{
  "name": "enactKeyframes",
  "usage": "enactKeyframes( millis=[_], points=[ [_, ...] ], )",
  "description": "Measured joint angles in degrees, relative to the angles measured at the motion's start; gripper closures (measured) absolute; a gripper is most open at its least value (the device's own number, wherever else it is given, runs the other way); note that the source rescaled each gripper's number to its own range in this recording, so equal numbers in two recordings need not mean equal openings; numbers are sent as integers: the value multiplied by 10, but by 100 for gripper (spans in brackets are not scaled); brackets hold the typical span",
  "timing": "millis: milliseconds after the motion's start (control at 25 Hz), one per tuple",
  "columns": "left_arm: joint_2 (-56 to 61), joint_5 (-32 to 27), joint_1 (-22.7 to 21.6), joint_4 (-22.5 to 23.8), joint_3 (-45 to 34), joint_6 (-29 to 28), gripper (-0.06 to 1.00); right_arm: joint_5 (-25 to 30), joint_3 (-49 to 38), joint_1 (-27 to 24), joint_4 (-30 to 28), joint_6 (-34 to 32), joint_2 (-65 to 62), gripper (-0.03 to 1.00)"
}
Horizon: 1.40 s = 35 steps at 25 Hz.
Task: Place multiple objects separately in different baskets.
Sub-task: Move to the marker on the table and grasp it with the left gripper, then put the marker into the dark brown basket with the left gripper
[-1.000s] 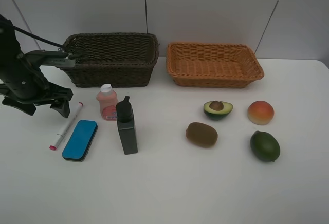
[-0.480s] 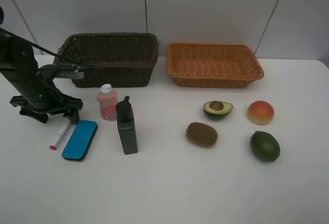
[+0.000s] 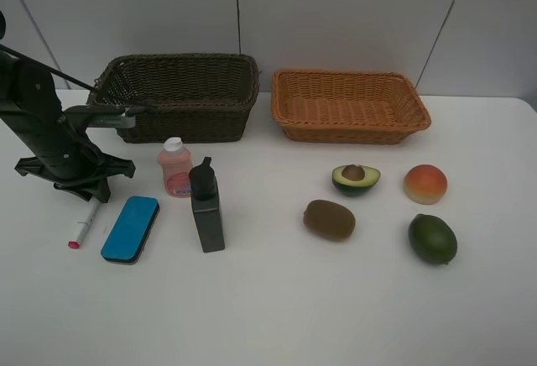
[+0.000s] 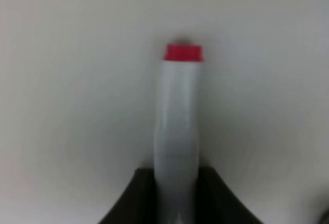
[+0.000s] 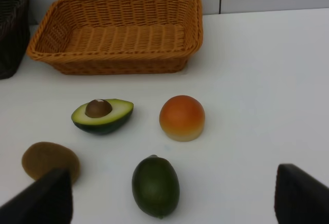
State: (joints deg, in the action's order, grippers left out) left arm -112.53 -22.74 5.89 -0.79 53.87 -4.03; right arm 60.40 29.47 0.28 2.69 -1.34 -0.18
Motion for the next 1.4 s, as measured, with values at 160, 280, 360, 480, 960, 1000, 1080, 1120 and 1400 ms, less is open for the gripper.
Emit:
enactKeyframes(
  millis=[160,280,360,480,960,1000,1080,1120,1400],
  points=[
    [12,-17,0,-13,2,-1,94,0,0,0,0,0,0,-3],
    [58,-50,0,-25,31,-1,94,0,0,0,0,0,0,-3],
    [96,-73,0,-39,70,2,94,0,0,0,0,0,0,-3],
    [136,-99,0,-54,152,4,94,0,0,0,0,0,0,-3],
    [-47,-52,0,-61,416,7,94,0,0,0,0,0,0,-3],
    [-67,-47,0,-60,422,10,94,0,0,0,0,0,0,-3],
    [-95,-34,0,-59,425,21,91,0,0,0,0,0,0,-3],
    [-105,-27,0,-58,426,29,86,0,0,0,0,0,0,-3],
    [-114,-1,0,-58,427,44,0,0,0,0,0,0,0,-3]
  ],
)
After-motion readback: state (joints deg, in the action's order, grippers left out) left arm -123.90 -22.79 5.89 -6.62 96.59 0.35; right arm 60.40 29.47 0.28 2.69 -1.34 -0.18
